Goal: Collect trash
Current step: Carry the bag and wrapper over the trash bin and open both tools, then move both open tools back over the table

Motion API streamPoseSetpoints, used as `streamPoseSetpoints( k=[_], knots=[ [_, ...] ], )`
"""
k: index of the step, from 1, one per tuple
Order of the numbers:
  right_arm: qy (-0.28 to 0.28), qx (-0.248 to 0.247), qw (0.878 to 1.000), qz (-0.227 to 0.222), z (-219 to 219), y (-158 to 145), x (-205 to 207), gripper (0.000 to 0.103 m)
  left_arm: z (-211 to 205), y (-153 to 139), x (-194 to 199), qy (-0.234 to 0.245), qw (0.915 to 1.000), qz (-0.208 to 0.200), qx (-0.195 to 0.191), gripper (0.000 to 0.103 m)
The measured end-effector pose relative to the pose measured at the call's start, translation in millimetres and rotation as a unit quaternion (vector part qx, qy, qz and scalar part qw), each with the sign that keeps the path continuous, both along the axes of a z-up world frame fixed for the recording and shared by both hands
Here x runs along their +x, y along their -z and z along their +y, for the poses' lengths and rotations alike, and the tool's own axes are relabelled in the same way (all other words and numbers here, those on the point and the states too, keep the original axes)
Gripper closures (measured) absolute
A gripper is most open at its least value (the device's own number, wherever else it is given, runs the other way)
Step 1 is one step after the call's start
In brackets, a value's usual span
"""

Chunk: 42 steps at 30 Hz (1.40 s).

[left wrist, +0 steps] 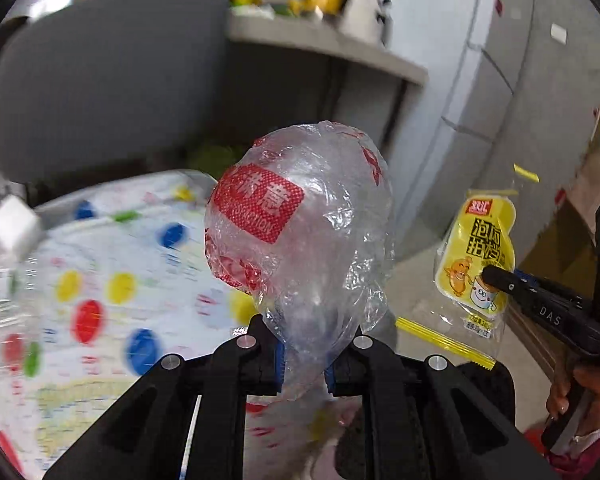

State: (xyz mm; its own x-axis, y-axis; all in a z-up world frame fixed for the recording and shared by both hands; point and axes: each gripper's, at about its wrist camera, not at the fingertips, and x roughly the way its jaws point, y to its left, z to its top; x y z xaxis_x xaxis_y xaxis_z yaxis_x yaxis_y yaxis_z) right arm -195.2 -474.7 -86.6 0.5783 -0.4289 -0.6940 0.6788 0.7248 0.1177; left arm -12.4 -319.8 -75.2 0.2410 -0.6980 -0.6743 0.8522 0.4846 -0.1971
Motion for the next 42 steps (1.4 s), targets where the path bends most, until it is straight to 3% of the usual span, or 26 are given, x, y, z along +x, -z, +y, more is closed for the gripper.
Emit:
streamPoseSetpoints(
  k=[3, 12, 14, 17, 20, 30, 42],
  knots=[
    [0.011, 0.013, 1.000, 0.015, -16, 17, -3, 0.090, -35, 18, -5, 0.019, 0.9994, -0.002, 0.029, 0.087],
    [0.017, 0.020, 0.998, 0.054, -59, 45, 19, 0.090, -95, 43, -4, 0.042, 0.9973, -0.009, 0.060, 0.079],
    [0.013, 0.020, 0.997, 0.067, -66, 51, 31, 0.088, -106, 49, -1, 0.043, 0.9968, -0.005, 0.066, 0.072],
    [0.004, 0.024, 0.997, 0.079, -72, 58, 43, 0.073, -113, 52, 4, 0.045, 0.9969, 0.004, 0.065, 0.046],
    [-0.005, 0.035, 0.996, 0.081, -77, 64, 50, 0.067, -115, 51, 6, 0.045, 0.9973, 0.002, 0.059, 0.045],
    [-0.015, 0.030, 0.997, 0.063, -72, 54, 57, 0.061, -97, 32, 23, 0.015, 0.9994, 0.002, 0.031, 0.045],
    [-0.055, 0.004, 0.998, 0.026, -17, 8, 56, 0.061, -5, -1, 34, -0.058, 0.9975, -0.039, 0.012, 0.045]
  ],
)
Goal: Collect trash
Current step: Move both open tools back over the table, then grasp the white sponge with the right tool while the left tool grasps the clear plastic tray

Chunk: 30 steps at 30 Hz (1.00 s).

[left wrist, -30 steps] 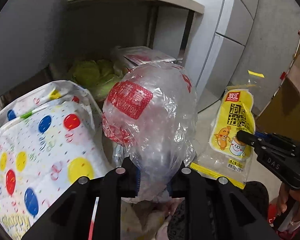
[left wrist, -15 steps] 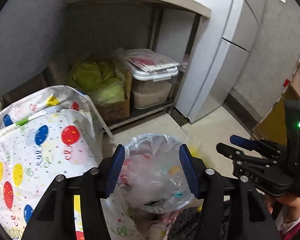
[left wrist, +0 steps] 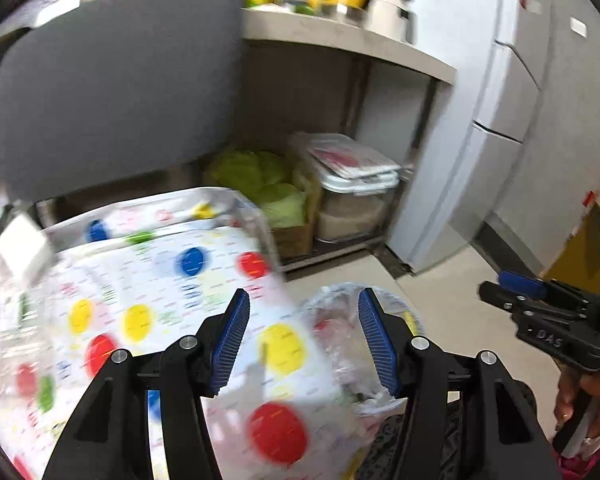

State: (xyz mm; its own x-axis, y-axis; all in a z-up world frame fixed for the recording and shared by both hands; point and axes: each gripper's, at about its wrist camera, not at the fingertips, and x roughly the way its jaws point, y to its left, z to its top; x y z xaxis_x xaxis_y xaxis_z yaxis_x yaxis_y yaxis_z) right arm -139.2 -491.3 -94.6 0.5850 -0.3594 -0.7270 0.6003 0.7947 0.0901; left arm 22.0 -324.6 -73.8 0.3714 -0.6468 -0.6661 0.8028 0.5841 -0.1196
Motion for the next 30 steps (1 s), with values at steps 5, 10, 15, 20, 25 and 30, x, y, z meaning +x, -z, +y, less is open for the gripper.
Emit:
streamPoseSetpoints(
  k=[5, 10, 15, 20, 25, 30],
  knots=[
    [-0.032, -0.010, 0.999, -0.022, 33, -13, 18, 0.061, 68, -6, 18, -0.077, 0.9969, -0.016, 0.002, 0.045],
    [-0.082, -0.009, 0.996, -0.038, 70, -25, 52, 0.061, 140, -7, 44, -0.169, 0.9853, -0.025, 0.013, 0.045],
    [-0.157, -0.005, 0.987, -0.041, 121, -27, 102, 0.061, 211, -4, 67, -0.255, 0.9663, -0.023, 0.026, 0.045],
    [-0.237, -0.002, 0.971, -0.036, 173, -24, 162, 0.061, 275, -1, 96, -0.331, 0.9428, -0.015, 0.033, 0.045],
    [-0.295, -0.001, 0.954, -0.043, 210, -24, 215, 0.061, 314, -3, 117, -0.373, 0.9266, -0.020, 0.039, 0.045],
    [-0.322, -0.011, 0.945, -0.056, 236, -18, 273, 0.041, 324, -1, 140, -0.384, 0.9220, -0.016, 0.044, 0.045]
  ],
)
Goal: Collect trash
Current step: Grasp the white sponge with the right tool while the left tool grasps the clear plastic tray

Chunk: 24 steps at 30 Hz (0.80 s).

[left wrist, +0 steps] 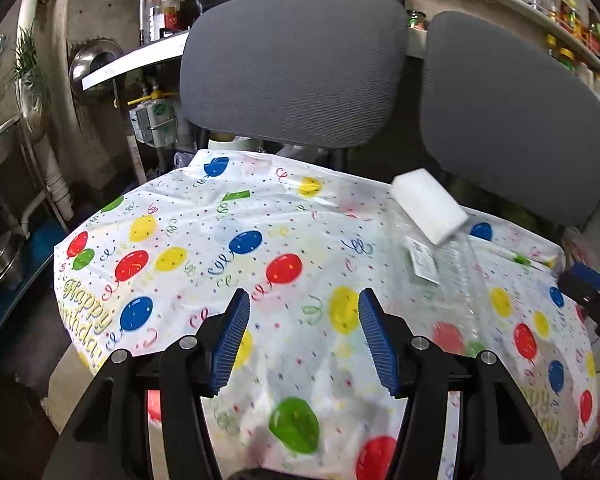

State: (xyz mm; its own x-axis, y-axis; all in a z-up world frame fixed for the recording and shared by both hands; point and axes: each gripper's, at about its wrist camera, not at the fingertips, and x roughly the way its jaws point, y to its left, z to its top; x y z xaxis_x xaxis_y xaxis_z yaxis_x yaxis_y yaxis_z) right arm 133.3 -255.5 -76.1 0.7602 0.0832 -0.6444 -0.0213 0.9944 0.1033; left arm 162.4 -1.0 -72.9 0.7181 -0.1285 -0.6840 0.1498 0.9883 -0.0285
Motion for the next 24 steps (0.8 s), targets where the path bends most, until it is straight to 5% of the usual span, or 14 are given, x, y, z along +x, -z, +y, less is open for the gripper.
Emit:
streamPoseSetpoints(
  k=[12, 24],
  knots=[
    [-0.027, -0.020, 0.999, 0.034, 9, 39, 121, 0.018, -29, 23, 84, 0.020, 0.9995, 0.019, 0.013, 0.036],
    [-0.046, -0.058, 0.995, 0.071, 15, 66, 170, 0.015, -31, 42, 126, 0.012, 0.9991, 0.038, 0.017, 0.036]
  ],
)
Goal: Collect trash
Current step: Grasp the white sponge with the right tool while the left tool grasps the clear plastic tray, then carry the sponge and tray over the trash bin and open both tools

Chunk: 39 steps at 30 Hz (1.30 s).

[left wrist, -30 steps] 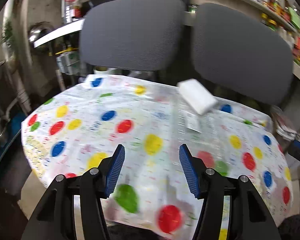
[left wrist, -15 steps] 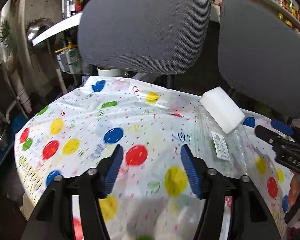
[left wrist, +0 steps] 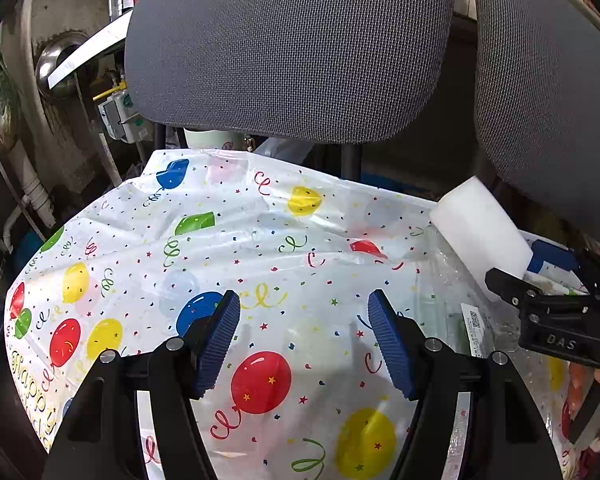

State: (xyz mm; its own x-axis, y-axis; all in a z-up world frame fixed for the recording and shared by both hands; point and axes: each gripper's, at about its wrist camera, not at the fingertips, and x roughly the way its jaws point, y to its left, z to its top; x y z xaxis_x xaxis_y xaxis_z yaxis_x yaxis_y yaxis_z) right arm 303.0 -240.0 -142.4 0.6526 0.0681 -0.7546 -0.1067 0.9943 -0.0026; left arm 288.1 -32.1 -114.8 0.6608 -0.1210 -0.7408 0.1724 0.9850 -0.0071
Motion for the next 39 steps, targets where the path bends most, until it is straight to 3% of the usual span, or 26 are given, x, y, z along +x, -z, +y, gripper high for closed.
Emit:
streamPoseSetpoints(
  k=[4, 11, 16, 23, 29, 33, 39],
  knots=[
    [-0.002, -0.009, 1.000, 0.001, 2, -3, -3, 0.033, 1, -1, -6, -0.001, 1.0000, 0.003, -0.001, 0.036],
    [0.019, -0.003, 0.999, -0.051, -5, -48, -49, 0.036, 0, -15, -36, 0.020, 0.9995, 0.001, -0.022, 0.036],
    [0.070, 0.007, 0.995, -0.073, -35, -74, -114, 0.036, -21, -11, -62, 0.063, 0.9974, 0.016, -0.030, 0.038],
    [0.132, 0.025, 0.988, -0.077, -78, -76, -203, 0.036, -57, 6, -70, 0.105, 0.9933, 0.045, -0.020, 0.069],
    [0.165, 0.023, 0.983, -0.075, -99, -76, -247, 0.035, -71, 14, -70, 0.111, 0.9926, 0.049, 0.002, 0.084],
    [0.180, 0.032, 0.980, -0.082, -108, -81, -271, 0.035, -67, 2, -88, 0.124, 0.9918, 0.032, -0.001, 0.092],
    [0.182, 0.046, 0.977, -0.096, -110, -87, -296, 0.035, -49, -47, -131, 0.122, 0.9912, -0.023, -0.046, 0.097]
  ],
)
